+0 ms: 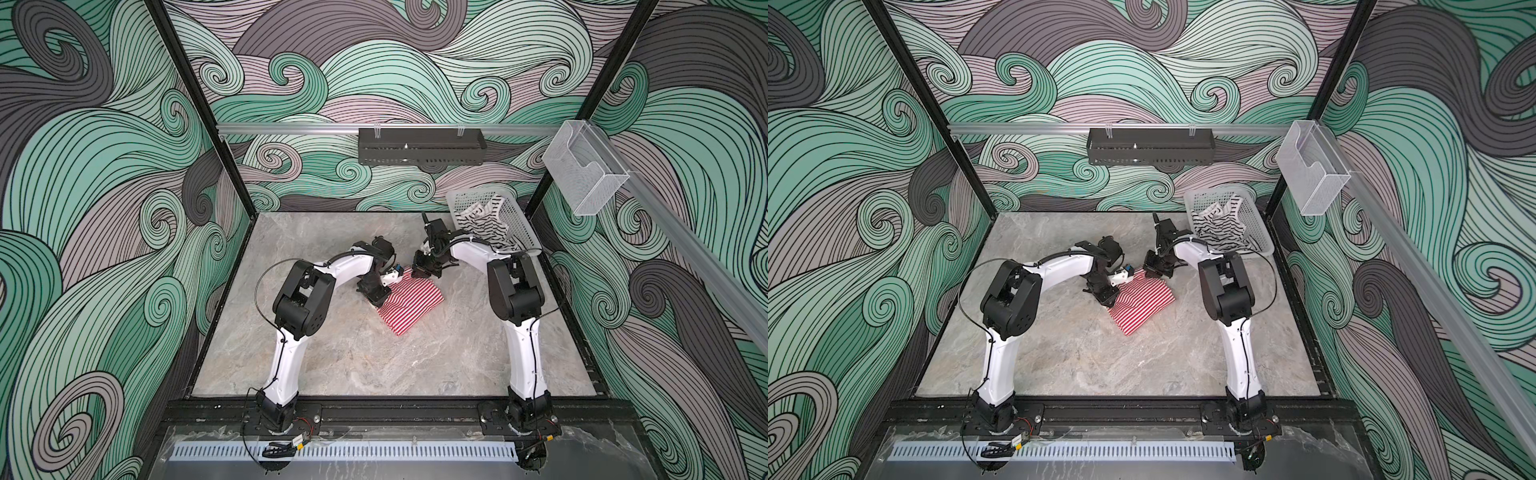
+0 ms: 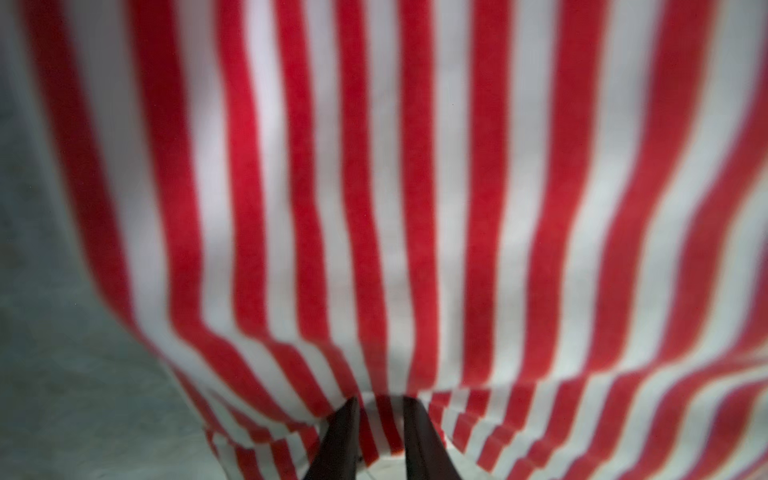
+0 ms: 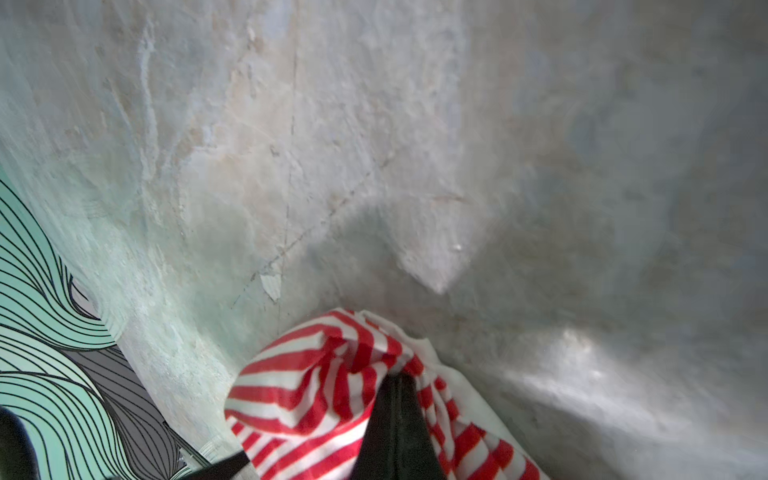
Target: Fold and stack the tank tops
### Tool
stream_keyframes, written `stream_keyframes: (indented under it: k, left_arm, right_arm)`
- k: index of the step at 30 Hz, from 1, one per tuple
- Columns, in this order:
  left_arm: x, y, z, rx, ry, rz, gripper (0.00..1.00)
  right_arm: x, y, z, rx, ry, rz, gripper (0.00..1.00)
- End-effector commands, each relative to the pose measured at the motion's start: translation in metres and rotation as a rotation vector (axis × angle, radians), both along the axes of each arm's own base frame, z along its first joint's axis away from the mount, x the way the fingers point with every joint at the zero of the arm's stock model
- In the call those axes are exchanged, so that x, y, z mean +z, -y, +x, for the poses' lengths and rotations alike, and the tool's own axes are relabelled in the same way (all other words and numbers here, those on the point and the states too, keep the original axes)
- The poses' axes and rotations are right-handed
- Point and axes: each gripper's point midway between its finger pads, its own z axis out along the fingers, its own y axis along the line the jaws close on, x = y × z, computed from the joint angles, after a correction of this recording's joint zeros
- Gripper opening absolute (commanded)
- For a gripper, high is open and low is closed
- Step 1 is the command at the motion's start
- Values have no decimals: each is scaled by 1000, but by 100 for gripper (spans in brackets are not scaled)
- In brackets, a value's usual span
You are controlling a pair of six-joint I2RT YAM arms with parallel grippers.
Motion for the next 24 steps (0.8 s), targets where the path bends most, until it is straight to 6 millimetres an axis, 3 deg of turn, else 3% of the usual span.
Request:
stream_keyframes:
  k: [1, 5, 9, 12, 15, 18, 24]
  left_arm:
    - [-11, -44, 37, 60, 74, 173, 22]
    - [3, -66, 70, 131, 109, 180, 21]
    - [40, -57, 71, 140, 112, 54, 21]
    - [67, -45, 56, 121, 126, -51, 22]
    - [79, -36, 34, 103, 90, -137, 22]
    - [78, -28, 9, 84, 25, -202, 23]
    - [50, -26, -19, 79, -74, -204, 23]
  right_arm:
    - [34, 6, -11, 0, 48, -15, 4]
    - [58, 1, -28, 16, 99, 2, 10]
    - [78, -15, -47, 49, 140, 28, 16]
    - [79, -26, -56, 68, 144, 44, 18]
    - [73, -43, -61, 83, 131, 105, 19]
    - [63, -58, -63, 102, 110, 141, 19]
    - [32, -56, -66, 98, 50, 113, 19]
